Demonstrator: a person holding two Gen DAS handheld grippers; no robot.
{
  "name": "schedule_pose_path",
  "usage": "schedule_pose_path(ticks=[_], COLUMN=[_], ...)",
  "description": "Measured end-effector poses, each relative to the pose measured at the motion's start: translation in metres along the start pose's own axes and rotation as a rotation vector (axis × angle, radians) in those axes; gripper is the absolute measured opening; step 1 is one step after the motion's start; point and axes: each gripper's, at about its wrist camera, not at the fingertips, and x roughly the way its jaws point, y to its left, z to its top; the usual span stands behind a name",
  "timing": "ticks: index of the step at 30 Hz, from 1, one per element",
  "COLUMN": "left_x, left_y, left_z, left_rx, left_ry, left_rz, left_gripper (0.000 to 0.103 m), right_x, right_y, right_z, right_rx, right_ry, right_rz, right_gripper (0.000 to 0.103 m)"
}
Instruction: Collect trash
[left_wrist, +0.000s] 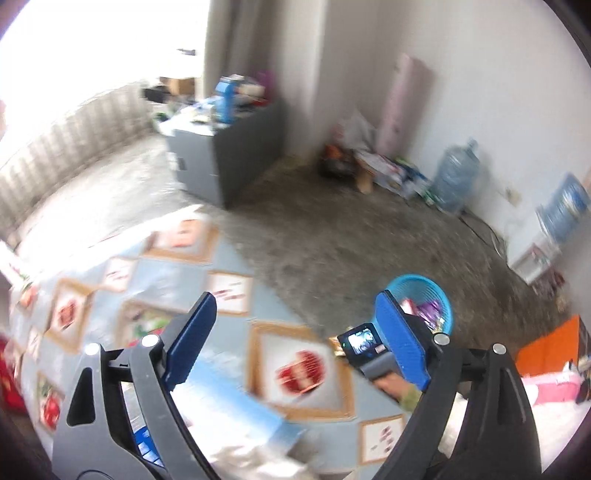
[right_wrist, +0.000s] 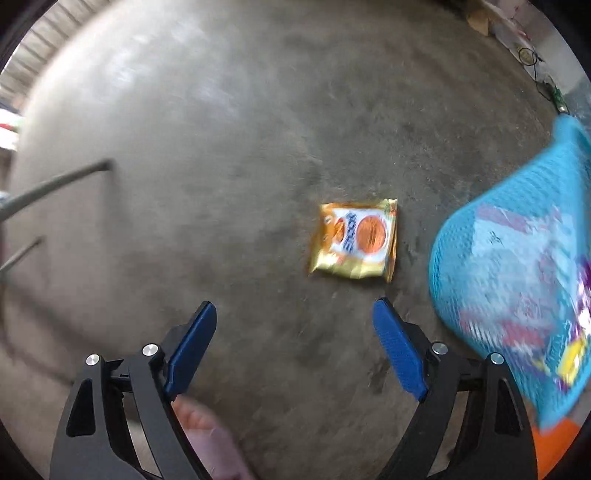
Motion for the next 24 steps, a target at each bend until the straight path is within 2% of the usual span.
schedule_pose_path(ticks=[5, 9, 14, 15, 17, 21, 23, 24], left_x=[-0.034, -0.044, -0.043, -0.043, -0.045, -0.051, -0.052, -0.052], left_y=[0.05, 0.074, 0.093, 0.095, 0.101, 0.105, 0.107, 0.108], left_z=[-0.017, -0.031, -0.047, -0.049, -0.052, -0.054, -0.055, -0.056], left_rx=[-0.109, -0.18, -0.242, -0.251, -0.271, -0.29, -0.3, -0.306], left_ry=[-0.018, -0.008, 0.022, 0.025, 0.027, 0.016, 0.009, 0.006], left_rz=[0.083, 0.139, 0.168, 0.17, 0.169, 0.184, 0.187, 0.185], left_gripper=[0.084, 0.084, 0.084, 0.084, 0.084, 0.084, 0.084, 0.084], right_x=[0.065, 0.102, 0.127, 0.127, 0.127, 0.134, 0.132, 0.13], right_y=[-0.013, -0.033, -0.041, -0.042, -0.046, -0.059, -0.066, -0.069], right_z=[0.047, 0.068, 0.075, 0.076, 0.077, 0.073, 0.066, 0.063], right_rx=[0.079, 0.173, 0.168, 0.17, 0.182, 0.242, 0.289, 0.305], right_ry=[0.038, 0.104, 0.163, 0.151, 0.139, 0.18, 0.18, 0.17], right_rz=[-0.146, -0.156, -0.17, -0.181, -0.159, -0.05, -0.013, 0.0], right_gripper=[0.088, 0.09, 0.091, 0.096, 0.096, 0.096, 0.087, 0.076])
